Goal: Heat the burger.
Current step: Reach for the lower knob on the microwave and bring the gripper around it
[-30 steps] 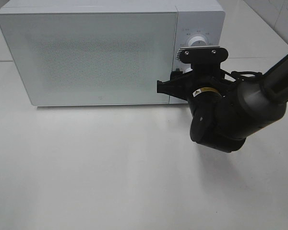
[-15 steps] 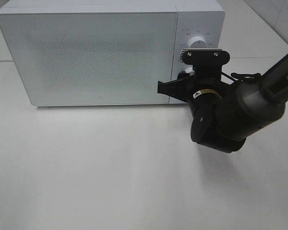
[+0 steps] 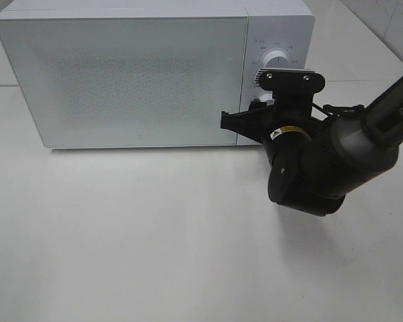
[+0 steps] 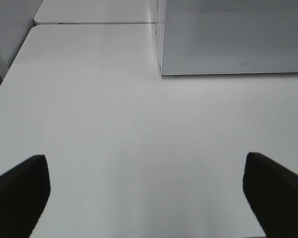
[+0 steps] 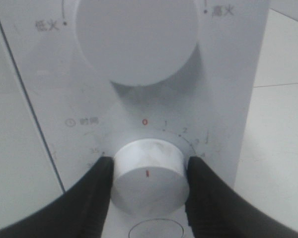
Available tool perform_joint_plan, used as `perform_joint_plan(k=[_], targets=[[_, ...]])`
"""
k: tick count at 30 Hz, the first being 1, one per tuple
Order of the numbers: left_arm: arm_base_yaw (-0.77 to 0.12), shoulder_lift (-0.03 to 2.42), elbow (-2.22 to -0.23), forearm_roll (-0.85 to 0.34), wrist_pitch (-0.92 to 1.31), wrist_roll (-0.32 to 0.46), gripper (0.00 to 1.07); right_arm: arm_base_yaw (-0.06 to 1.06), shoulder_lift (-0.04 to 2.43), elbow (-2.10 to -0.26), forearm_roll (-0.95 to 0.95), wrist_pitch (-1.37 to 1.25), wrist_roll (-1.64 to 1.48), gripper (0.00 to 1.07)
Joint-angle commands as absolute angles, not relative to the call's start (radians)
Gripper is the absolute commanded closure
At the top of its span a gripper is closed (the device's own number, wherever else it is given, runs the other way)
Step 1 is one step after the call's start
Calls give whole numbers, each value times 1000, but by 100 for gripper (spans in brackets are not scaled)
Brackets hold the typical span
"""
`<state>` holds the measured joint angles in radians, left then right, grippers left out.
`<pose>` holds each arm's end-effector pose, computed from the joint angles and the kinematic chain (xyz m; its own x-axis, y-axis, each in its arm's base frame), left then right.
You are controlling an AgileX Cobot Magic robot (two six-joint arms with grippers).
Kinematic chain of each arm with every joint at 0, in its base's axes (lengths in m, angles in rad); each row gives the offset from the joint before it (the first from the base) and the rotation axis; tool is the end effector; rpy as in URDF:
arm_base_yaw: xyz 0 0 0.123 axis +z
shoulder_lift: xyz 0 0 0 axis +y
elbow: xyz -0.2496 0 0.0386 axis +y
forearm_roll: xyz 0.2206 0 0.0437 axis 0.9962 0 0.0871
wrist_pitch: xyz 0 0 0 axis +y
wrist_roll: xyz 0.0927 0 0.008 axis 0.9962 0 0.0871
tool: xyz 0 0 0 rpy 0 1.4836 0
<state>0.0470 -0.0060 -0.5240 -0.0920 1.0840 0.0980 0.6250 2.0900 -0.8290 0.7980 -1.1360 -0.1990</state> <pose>0.0016 -0.0075 0.2676 -0.4459 0.0337 -0.8945 0.0502 0.9987 0.0127 0.3076 0.1475 0.1103 -0.1349 0.0970 -0.9861 0.1023 0.9912 0.0835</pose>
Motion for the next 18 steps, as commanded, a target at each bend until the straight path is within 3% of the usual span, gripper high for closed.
perform_joint_plan(k=[1, 7, 12, 18], targets=[[50, -21, -522, -94, 1073, 93, 9, 618, 2083, -844, 689, -1245, -88, 101], [50, -21, -522, -94, 1073, 93, 9, 618, 2083, -844, 597, -1262, 50, 101], [50, -21, -522, -94, 1073, 93, 9, 618, 2083, -844, 524, -1262, 455, 101], [50, -21, -522, -94, 1073, 93, 9, 618, 2083, -844, 460, -1263, 696, 101]])
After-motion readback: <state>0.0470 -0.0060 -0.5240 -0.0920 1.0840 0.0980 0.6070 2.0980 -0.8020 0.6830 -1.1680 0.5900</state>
